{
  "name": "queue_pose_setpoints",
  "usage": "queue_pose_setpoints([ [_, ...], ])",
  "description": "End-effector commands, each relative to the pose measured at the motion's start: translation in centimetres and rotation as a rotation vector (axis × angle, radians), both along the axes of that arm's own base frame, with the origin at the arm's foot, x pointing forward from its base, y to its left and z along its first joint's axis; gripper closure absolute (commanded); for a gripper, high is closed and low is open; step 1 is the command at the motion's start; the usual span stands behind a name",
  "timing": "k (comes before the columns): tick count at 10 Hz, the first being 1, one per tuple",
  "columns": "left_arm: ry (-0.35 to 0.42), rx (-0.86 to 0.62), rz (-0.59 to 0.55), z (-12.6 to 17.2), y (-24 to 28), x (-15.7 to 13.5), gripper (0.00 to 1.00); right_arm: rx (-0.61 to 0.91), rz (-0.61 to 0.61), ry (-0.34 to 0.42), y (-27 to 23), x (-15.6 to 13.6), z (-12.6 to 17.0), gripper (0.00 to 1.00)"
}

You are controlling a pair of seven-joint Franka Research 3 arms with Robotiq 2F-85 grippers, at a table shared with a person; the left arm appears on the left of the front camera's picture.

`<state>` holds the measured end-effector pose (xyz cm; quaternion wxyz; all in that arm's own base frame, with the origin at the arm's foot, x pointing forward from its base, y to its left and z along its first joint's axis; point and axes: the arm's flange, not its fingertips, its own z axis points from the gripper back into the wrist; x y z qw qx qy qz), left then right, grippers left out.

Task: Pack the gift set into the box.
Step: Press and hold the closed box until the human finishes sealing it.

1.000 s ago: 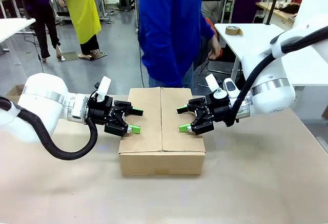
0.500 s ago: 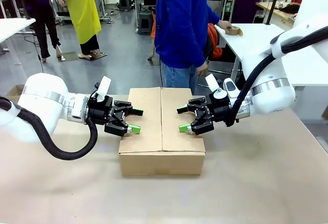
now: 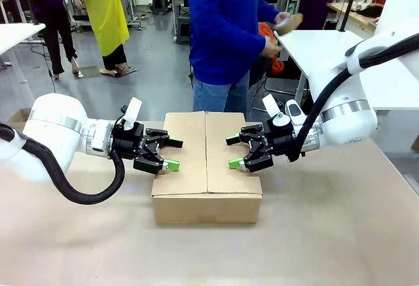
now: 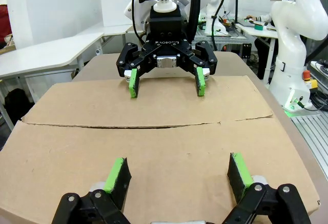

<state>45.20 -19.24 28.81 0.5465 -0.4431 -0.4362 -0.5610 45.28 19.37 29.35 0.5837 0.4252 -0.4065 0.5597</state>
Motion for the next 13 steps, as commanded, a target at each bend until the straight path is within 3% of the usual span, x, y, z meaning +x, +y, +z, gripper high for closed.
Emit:
queue_pose_setpoints([
  [1,-0.007,0.004,-0.001,-0.31,0.07,-0.17,0.0,-0.007,-0.001,0.001,0.0,-0.07,-0.21,0.0],
  [13,-0.007,0.004,-0.001,-0.31,0.07,-0.17,0.0,-0.007,-0.001,0.001,0.0,-0.07,-0.21,0.0],
])
